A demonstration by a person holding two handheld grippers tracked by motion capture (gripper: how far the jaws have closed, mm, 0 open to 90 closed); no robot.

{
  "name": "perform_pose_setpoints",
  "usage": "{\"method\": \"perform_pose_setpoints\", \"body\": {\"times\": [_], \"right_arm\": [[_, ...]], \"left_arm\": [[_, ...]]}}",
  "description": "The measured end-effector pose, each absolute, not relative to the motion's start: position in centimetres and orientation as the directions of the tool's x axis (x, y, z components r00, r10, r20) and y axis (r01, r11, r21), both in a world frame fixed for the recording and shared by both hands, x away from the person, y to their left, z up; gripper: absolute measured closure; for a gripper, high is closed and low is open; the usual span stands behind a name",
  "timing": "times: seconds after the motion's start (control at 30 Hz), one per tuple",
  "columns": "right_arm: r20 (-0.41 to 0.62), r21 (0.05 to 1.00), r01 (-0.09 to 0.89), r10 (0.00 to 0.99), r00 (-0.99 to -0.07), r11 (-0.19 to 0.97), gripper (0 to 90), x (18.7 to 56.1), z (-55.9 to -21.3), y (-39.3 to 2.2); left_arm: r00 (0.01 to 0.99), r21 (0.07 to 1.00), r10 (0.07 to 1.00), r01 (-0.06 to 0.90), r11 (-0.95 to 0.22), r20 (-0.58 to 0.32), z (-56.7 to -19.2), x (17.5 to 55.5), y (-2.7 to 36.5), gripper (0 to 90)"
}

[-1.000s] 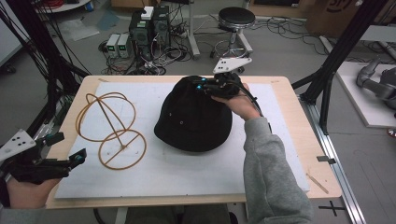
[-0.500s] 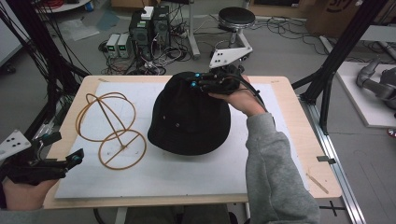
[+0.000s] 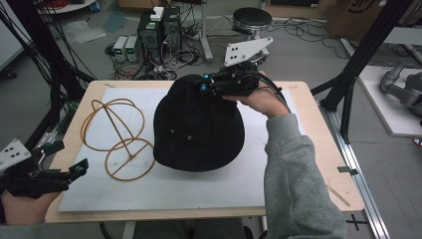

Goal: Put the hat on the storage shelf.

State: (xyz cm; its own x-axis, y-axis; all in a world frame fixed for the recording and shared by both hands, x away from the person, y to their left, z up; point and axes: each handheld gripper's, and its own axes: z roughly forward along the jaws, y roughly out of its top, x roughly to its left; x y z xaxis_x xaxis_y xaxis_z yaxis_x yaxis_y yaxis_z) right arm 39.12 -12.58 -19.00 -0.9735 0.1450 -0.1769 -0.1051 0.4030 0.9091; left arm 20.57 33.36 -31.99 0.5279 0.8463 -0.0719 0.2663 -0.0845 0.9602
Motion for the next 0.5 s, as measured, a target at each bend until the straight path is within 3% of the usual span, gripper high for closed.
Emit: {"method": "perform_pose_setpoints", "body": {"times": [0.5], "right_arm": [[-0.208, 0.914, -0.163, 0.083, -0.975, 0.371, 88.6, 38.4, -15.4, -11.4]], "left_arm": [[0.522, 0.963, 0.849, 0.259, -0.075, -0.075, -31.8, 20.3, 33.9, 1.7]]}}
